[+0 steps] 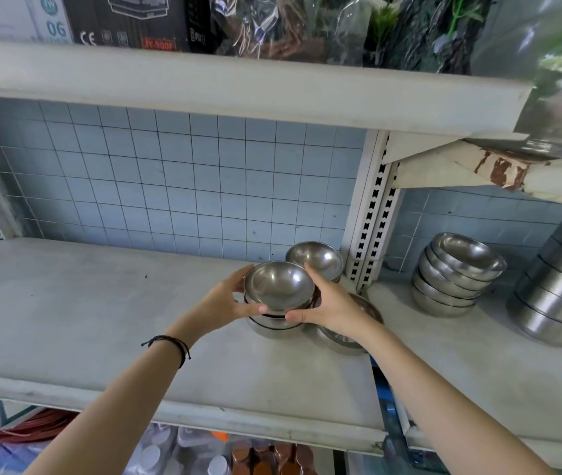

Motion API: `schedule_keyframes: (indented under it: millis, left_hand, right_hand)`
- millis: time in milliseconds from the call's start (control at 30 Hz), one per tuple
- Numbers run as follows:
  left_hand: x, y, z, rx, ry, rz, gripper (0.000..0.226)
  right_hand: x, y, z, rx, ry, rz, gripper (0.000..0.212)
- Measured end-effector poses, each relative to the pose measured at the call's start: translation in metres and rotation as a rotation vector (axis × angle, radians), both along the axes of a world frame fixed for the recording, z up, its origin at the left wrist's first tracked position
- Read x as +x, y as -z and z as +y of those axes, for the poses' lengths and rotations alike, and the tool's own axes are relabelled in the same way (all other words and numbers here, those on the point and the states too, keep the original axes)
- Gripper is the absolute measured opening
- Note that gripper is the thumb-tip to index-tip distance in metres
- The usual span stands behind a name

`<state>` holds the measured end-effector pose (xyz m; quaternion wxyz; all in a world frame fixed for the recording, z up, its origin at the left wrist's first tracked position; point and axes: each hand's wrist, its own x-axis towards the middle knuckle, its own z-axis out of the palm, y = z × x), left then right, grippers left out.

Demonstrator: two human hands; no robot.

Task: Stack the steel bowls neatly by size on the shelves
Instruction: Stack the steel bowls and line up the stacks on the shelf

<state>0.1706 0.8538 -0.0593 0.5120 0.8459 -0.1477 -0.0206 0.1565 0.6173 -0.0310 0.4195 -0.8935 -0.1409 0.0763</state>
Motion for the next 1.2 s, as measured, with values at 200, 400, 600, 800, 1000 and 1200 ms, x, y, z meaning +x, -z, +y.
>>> schedule_keyframes:
  millis: [200,400,600,800,1000,1200]
  left_hand:
    - [-0.004,0.015,-0.004,-0.089,0.072,0.099,0.121]
    - [-0.003,0.028,-0.008,-0.196,0.106,0.094,0.121]
    - [-0.001,0.029,-0.006,-0.270,0.112,0.098,0.121]
    - [-0.009,0.025,-0.003,-0.312,0.075,0.111,0.116]
    - [-0.015,0.020,-0.003,-0.308,0.050,0.100,0.113]
    - [-0.014,-0.001,-0.001,-0.276,0.048,0.049,0.123]
  right_hand:
    - [-0.001,0.006,-0.010,-0.148,-0.011,-0.088,0.118]
    - [-0.002,0.011,-0.012,-0.188,-0.006,-0.189,0.109]
    - [-0.001,0.019,-0.008,-0.153,-0.010,-0.248,0.105]
    - [0.000,0.021,-0.003,-0.121,-0.025,-0.180,0.106]
    - [0.000,0.022,-0.002,-0.070,-0.031,-0.155,0.107]
    - [-0.004,0.007,-0.004,0.023,-0.043,-0.193,0.097]
